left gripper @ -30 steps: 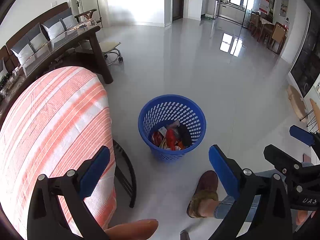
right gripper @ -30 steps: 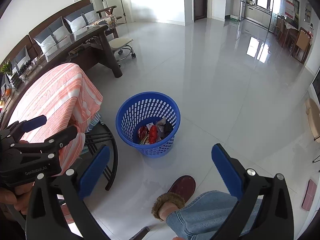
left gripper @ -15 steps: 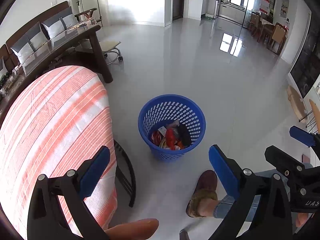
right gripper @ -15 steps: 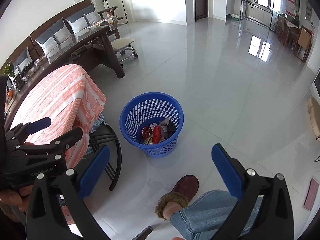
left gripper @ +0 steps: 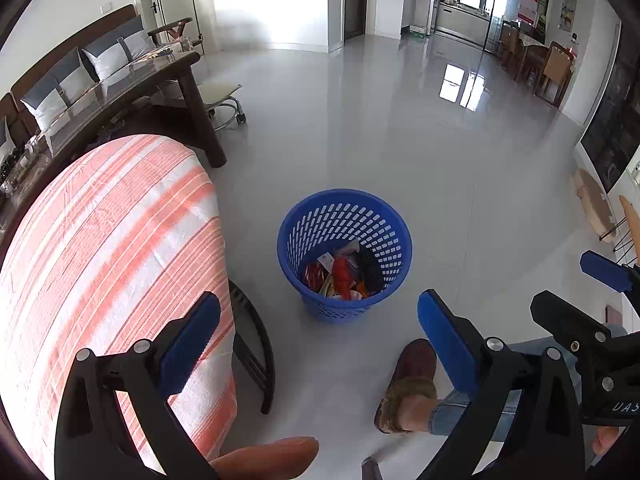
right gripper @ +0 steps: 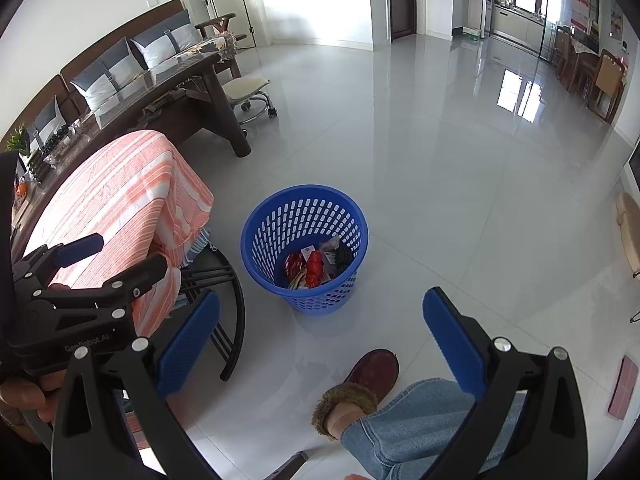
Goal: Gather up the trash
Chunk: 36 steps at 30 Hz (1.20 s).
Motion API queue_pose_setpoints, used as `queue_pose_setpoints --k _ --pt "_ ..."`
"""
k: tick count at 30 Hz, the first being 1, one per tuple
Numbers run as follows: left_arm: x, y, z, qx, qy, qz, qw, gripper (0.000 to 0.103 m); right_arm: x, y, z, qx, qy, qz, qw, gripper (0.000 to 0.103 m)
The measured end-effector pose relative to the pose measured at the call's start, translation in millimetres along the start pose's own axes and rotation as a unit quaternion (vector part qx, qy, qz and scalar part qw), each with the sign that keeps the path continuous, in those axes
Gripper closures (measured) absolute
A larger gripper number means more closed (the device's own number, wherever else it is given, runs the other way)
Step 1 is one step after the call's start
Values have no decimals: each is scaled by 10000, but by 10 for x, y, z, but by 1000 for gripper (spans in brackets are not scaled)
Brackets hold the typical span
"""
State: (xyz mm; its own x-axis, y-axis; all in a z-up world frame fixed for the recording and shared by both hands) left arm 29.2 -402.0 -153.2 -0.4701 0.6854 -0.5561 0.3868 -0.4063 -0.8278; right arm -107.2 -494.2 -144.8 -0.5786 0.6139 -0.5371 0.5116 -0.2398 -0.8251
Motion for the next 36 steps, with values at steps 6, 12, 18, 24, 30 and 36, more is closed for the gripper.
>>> queue_pose_setpoints --k 6,12,18,24,30,36 --pt "-5 -1 -3 -21 12 -1 10000 5 3 12 -19 -11 -10 -19 10000 5" --pt "-4 1 -8 -23 5 -14 10000 5 21 33 -24 -14 -4 -40 10000 5" --pt "-3 5 -11 -36 -1 -20 10000 5 37 38 -34 -36 -9 -38 10000 5" --pt "-2 7 -12 -36 -1 -22 10000 5 47 23 -40 -41 -28 -7 10000 5" --pt "10 11 -16 -40 -9 -32 10000 5 58 24 -44 -52 -26 -26 10000 5" --pt "16 14 -19 -45 -12 -32 10000 5 62 34 -46 -68 -33 -32 10000 5"
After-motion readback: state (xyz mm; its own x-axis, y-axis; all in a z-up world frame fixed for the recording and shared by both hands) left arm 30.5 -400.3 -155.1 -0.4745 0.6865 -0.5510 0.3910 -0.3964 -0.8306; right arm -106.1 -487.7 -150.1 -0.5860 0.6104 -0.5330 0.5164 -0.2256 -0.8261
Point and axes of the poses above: each gripper's, at about its wrist camera, not at the fingertips, and y roughly the way its jaws point, z to its right, x to its underside, the point moved 4 cm from there along y, roughly the way its jaws point, and after that the axes turned 6 degrees about y, right-handed, at the moved point
